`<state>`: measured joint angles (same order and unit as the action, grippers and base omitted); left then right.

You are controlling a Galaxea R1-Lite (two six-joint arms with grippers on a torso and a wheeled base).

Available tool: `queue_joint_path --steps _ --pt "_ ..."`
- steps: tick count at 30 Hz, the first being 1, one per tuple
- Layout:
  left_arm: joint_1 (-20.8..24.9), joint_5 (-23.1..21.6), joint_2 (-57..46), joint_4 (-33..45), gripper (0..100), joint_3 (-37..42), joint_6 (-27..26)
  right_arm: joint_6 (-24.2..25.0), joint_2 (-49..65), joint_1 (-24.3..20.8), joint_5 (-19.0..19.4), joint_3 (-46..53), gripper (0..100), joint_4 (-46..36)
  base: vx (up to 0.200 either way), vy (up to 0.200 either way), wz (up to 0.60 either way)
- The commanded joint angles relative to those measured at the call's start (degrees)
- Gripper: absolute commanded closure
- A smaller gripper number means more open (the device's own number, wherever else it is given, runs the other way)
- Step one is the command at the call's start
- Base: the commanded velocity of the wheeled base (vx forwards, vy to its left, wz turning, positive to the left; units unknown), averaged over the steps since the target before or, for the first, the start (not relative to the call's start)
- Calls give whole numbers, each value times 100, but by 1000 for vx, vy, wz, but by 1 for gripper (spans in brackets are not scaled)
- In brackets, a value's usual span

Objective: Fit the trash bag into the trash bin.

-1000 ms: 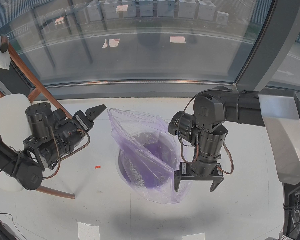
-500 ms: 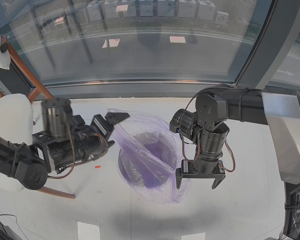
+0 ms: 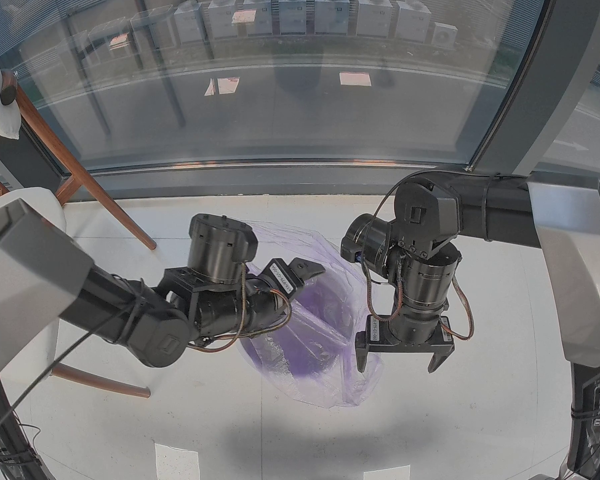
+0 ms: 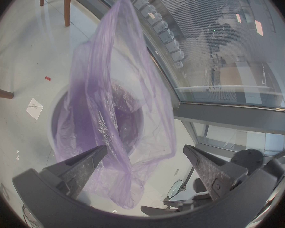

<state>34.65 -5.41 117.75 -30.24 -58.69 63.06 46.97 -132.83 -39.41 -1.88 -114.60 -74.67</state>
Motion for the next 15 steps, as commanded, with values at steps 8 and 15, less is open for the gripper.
queue_joint_path --steps 8,15 --pt "-10 207 398 397 0 -126 -75 111 -6 21 -14 1 0 5 0 0 0" --pt "-98 260 978 449 0 -785 -127 128 -41 -40 -14 1 0 14 0 0 0"
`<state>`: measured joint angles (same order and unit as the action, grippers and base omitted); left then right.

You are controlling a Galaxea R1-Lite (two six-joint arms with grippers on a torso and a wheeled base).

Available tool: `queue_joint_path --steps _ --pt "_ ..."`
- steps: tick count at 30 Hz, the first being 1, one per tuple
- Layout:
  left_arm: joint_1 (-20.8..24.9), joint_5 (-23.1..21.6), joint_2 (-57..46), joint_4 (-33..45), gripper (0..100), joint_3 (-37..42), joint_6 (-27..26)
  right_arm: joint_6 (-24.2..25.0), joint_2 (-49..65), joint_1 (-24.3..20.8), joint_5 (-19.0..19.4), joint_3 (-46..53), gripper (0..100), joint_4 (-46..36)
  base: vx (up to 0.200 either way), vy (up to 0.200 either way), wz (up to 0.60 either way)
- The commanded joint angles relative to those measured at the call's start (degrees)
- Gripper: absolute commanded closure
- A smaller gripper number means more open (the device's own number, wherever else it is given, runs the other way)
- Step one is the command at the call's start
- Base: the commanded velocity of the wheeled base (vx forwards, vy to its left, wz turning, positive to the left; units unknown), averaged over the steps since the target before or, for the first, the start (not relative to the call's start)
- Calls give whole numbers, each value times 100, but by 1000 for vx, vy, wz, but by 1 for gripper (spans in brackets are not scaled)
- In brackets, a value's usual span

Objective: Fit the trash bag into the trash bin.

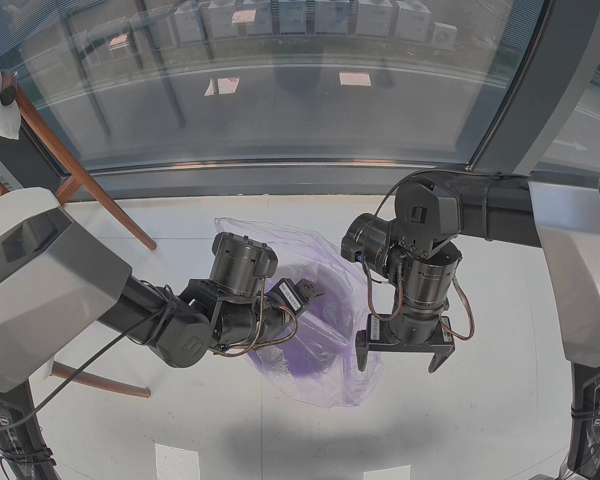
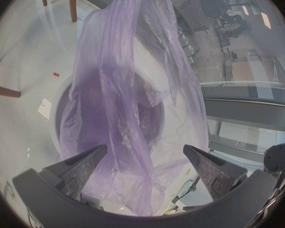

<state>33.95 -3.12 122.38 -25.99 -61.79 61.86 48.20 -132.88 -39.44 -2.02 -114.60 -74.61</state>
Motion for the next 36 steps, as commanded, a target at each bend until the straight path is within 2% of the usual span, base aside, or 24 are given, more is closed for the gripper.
queue_joint_path --steps 1,5,6,15,18,24,27,30,32,33,36 --pt "-20 48 559 33 0 -535 -7 5 -36 -38 0 1 0 8 0 0 0" --pt "6 66 726 244 0 -799 11 5 -45 -29 -9 1 0 8 0 0 0" --pt "6 75 831 340 100 -931 37 5 -45 -20 -17 1 0 8 0 0 0" --pt "-46 488 726 428 100 -825 46 5 -36 24 -26 1 0 8 0 0 0" --pt "-82 857 -30 446 100 -201 2 -65 -19 243 -149 1 0 16 0 0 0" --pt "-372 875 -795 463 100 379 -86 -250 -63 560 -105 1 0 324 0 0 0" --pt "-433 875 -1146 463 100 713 -279 -601 -89 683 -53 1 0 517 0 0 0" --pt "-424 883 -1190 402 100 985 -306 -953 -195 797 238 1 0 755 0 0 0" --pt "-424 883 -1190 402 100 994 -306 -962 -203 797 255 1 0 781 0 0 0" --pt "-398 892 -1173 402 100 1020 -306 -1155 -309 832 554 1 0 1405 0 0 0" --pt "-284 910 -1173 411 100 1091 -306 -1331 -432 841 730 1 0 1994 0 0 0"
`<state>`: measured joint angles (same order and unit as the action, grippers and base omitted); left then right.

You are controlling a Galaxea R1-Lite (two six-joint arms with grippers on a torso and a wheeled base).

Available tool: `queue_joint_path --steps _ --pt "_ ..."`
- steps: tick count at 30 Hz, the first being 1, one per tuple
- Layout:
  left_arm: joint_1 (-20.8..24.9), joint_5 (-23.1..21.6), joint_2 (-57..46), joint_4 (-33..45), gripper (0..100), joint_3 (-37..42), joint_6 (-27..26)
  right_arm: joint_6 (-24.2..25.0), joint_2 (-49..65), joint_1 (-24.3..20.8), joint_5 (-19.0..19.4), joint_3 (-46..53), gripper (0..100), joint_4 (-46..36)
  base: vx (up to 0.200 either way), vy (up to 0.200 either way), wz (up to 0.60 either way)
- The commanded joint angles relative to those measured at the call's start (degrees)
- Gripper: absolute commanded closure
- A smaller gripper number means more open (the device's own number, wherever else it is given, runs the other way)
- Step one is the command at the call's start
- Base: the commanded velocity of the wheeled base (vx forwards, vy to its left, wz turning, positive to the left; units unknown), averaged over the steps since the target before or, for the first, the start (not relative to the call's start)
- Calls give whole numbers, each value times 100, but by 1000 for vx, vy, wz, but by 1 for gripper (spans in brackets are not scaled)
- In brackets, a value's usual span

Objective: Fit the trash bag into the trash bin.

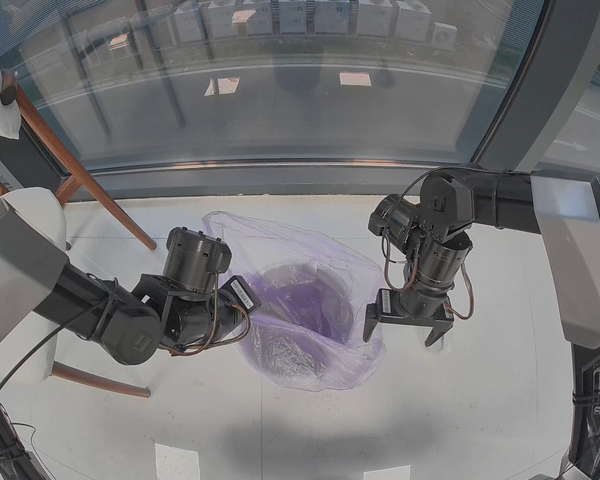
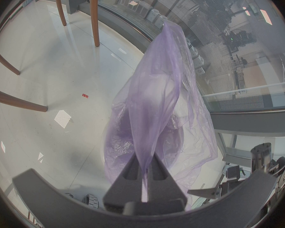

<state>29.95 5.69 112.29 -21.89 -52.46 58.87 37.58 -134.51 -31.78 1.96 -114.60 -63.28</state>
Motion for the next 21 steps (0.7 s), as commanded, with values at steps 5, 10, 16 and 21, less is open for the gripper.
queue_joint_path --steps 5,10,16,21 --pt "222 213 -190 -17 100 693 -227 -357 -409 76 445 1 0 1160 0 0 0" --pt "230 292 -207 -17 100 1027 -613 -366 -453 172 656 1 0 1380 0 0 0" --pt "142 459 -58 -25 100 1211 -1009 -665 -576 515 683 1 0 1424 0 0 0" --pt "11 819 452 -632 100 1159 -1202 -638 -708 638 683 1 0 1986 0 0 0"
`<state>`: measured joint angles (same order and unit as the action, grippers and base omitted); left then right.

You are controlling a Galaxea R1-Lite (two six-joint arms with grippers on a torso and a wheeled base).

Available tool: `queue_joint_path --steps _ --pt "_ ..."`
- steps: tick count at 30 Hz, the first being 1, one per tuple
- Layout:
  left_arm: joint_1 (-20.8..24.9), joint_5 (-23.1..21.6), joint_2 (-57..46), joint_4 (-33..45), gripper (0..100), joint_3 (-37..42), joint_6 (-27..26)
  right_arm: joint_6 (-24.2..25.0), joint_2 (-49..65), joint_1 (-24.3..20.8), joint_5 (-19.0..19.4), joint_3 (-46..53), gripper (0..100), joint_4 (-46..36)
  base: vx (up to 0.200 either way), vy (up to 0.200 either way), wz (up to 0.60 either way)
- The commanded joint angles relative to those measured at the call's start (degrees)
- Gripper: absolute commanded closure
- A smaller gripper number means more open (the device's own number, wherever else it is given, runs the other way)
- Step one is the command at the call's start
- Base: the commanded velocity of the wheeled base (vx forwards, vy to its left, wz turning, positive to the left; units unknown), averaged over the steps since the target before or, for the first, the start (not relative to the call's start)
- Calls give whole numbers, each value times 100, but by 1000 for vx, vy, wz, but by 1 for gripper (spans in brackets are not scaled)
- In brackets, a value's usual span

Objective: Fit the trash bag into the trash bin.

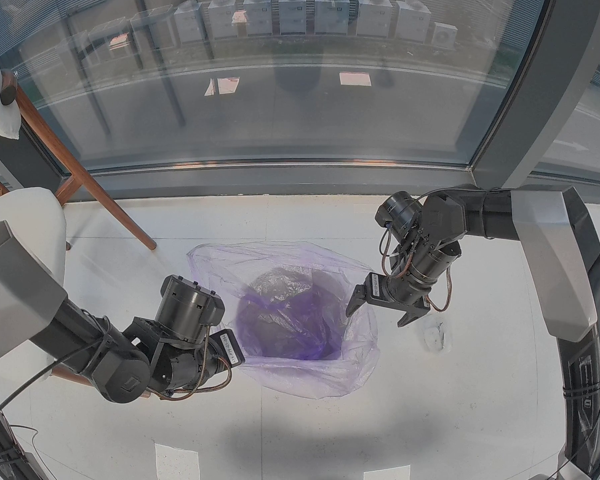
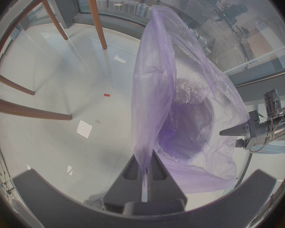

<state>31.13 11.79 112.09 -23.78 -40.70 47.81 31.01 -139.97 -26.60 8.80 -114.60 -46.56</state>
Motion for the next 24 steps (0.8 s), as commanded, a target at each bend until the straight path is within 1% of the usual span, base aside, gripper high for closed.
queue_joint_path --steps 1,3,6,7,9,10,11,13,15,17,20,24 --pt "-99 298 612 -715 100 10 -149 36 -171 138 -10 1 0 419 0 0 0" --pt "-99 386 832 -1137 100 63 -308 54 -232 164 -10 1 0 534 0 0 0" --pt "-46 394 937 -1515 100 265 -738 89 -215 252 -1 1 0 577 0 0 0" --pt "-37 386 937 -1533 100 274 -756 89 -215 252 8 1 0 577 0 0 0" --pt "156 377 928 -1700 100 370 -852 247 -188 261 16 1 0 577 0 0 0" --pt "253 377 911 -1744 100 476 -861 449 -180 261 25 1 0 551 0 0 0" --pt "262 377 920 -1752 100 564 -896 502 -171 261 34 1 0 534 0 0 0" --pt "270 377 937 -1779 100 766 -940 810 -162 261 43 1 0 472 0 0 0" --pt "323 368 937 -1849 100 915 -1019 942 -180 261 51 1 0 384 0 0 0" --pt "508 368 928 -1937 100 1109 -1046 950 -180 305 122 1 0 226 0 0 0" --pt "639 377 928 -2078 100 1363 -1063 889 -180 384 368 1 0 -29 0 0 0" --pt "789 377 946 -2333 100 1601 -1081 889 -206 419 403 1 0 -222 0 0 0"
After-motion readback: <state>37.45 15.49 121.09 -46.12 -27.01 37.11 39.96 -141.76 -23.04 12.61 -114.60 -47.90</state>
